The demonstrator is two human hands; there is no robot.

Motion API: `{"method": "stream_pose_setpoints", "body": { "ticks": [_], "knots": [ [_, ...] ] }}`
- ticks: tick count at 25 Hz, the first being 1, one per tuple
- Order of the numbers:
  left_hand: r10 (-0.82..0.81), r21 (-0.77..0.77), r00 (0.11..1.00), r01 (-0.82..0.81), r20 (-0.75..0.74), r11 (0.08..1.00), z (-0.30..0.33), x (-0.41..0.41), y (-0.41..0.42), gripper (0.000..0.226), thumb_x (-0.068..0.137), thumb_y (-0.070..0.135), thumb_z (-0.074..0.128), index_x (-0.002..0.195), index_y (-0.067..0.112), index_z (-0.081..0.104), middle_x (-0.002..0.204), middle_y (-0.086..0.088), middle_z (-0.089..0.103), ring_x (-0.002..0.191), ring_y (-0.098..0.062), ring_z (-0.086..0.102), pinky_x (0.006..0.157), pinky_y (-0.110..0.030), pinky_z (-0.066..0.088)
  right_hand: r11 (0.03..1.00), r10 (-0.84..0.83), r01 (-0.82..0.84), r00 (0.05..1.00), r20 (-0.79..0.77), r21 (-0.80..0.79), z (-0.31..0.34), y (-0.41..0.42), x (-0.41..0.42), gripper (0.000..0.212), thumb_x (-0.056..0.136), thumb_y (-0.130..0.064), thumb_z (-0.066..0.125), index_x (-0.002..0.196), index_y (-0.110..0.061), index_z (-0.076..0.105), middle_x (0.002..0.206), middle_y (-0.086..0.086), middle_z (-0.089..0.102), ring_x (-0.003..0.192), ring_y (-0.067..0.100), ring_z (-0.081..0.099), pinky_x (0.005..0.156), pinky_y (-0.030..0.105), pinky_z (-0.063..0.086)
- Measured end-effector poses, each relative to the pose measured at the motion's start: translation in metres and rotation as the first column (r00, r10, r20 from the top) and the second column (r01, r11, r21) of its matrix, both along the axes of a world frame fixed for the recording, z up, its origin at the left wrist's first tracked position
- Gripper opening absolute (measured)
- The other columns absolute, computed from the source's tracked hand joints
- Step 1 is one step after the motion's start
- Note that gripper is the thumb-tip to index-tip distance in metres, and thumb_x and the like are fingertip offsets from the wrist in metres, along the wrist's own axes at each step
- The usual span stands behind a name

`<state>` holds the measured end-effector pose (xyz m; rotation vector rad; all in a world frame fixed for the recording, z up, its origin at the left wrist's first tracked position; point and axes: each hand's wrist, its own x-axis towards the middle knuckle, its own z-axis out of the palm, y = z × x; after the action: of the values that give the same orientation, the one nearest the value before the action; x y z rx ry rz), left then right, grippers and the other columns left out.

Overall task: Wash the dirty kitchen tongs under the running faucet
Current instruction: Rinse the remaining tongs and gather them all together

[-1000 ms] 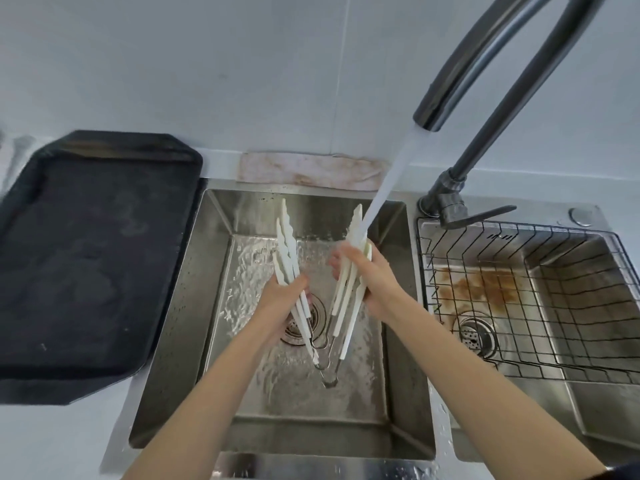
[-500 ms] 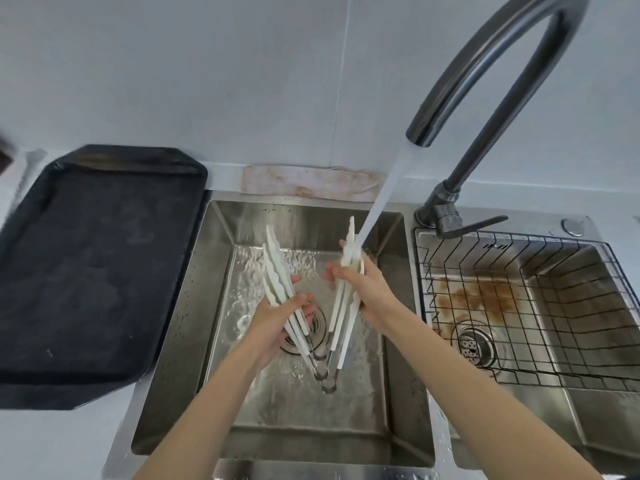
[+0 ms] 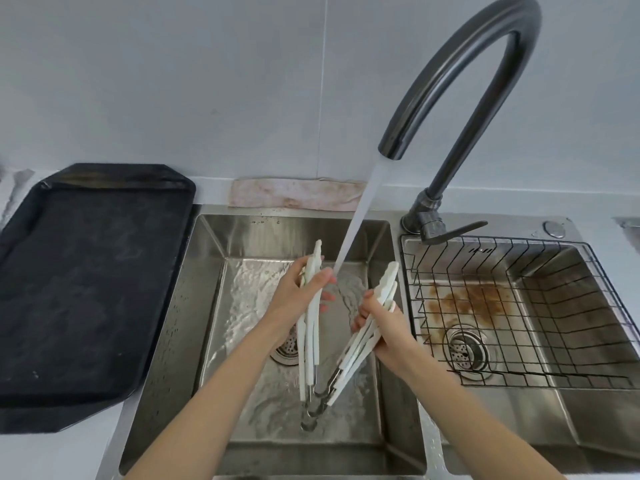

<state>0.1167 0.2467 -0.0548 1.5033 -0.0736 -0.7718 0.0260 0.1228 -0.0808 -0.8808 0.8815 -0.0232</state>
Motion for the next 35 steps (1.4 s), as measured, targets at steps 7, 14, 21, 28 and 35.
{"method": "stream_pose_setpoints", "body": {
  "ticks": [7, 14, 21, 28, 35],
  "knots": [
    [-0.129, 0.151, 0.967, 0.097, 0.22, 0.984, 0.008, 0.004, -0.036, 0.007, 0.09, 0.033, 0.053, 0.089, 0.026, 0.052, 0.075, 0.008, 0.061, 0.067, -0.007, 0.061, 0.065, -0.022, 0.052, 0.989, -0.148, 0.147, 0.989, 0.013, 0.03, 0.004, -0.007, -0.005, 0.016, 0.087, 0.004, 0.053, 0.086, -0.013, 0.053, 0.07, 0.008, 0.054, 0.066, 0.019, 0.056, 0.071, 0.031, 0.051],
    [-0.145, 0.266, 0.968, 0.088, 0.206, 0.96, 0.0, 0.007, -0.038, 0.028, 0.089, 0.047, 0.048, 0.077, 0.021, 0.053, 0.065, 0.004, 0.053, 0.061, -0.01, 0.052, 0.064, -0.021, 0.042, 0.991, -0.105, 0.103, 0.994, -0.019, -0.088, 0.009, -0.011, -0.002, 0.006, 0.089, -0.008, 0.057, 0.087, -0.012, 0.054, 0.069, 0.005, 0.055, 0.063, 0.017, 0.055, 0.065, 0.028, 0.05],
    [0.327, 0.092, 0.935, -0.317, -0.136, 0.944, -0.018, 0.009, 0.002, 0.018, 0.087, 0.033, 0.059, 0.092, 0.017, 0.06, 0.087, 0.003, 0.063, 0.081, -0.014, 0.062, 0.089, -0.041, 0.049, 0.925, 0.097, -0.117, 0.993, -0.073, -0.361, 0.023, 0.008, 0.027, 0.015, 0.083, -0.03, 0.067, 0.081, -0.023, 0.054, 0.058, -0.004, 0.051, 0.053, 0.011, 0.049, 0.062, 0.027, 0.046],
    [0.313, -0.04, 0.909, -0.336, -0.274, 0.941, -0.024, 0.003, 0.026, 0.018, 0.088, 0.018, 0.059, 0.105, 0.015, 0.056, 0.084, -0.002, 0.059, 0.078, -0.015, 0.058, 0.082, -0.035, 0.051, 0.865, 0.162, -0.166, 0.986, -0.049, -0.473, 0.034, 0.024, 0.06, 0.036, 0.083, -0.043, 0.062, 0.109, -0.018, 0.058, 0.075, -0.005, 0.062, 0.06, 0.006, 0.058, 0.065, 0.022, 0.051],
    [0.401, 0.066, 0.901, -0.395, -0.165, 0.916, -0.028, 0.009, 0.025, 0.007, 0.089, 0.008, 0.053, 0.085, 0.01, 0.047, 0.047, 0.003, 0.049, 0.038, -0.007, 0.048, 0.052, -0.028, 0.047, 0.855, 0.291, -0.306, 0.951, -0.102, -0.419, 0.039, 0.017, 0.06, 0.038, 0.089, -0.042, 0.055, 0.114, -0.014, 0.054, 0.099, 0.0, 0.063, 0.085, 0.013, 0.063, 0.082, 0.031, 0.052]
  ]
}}
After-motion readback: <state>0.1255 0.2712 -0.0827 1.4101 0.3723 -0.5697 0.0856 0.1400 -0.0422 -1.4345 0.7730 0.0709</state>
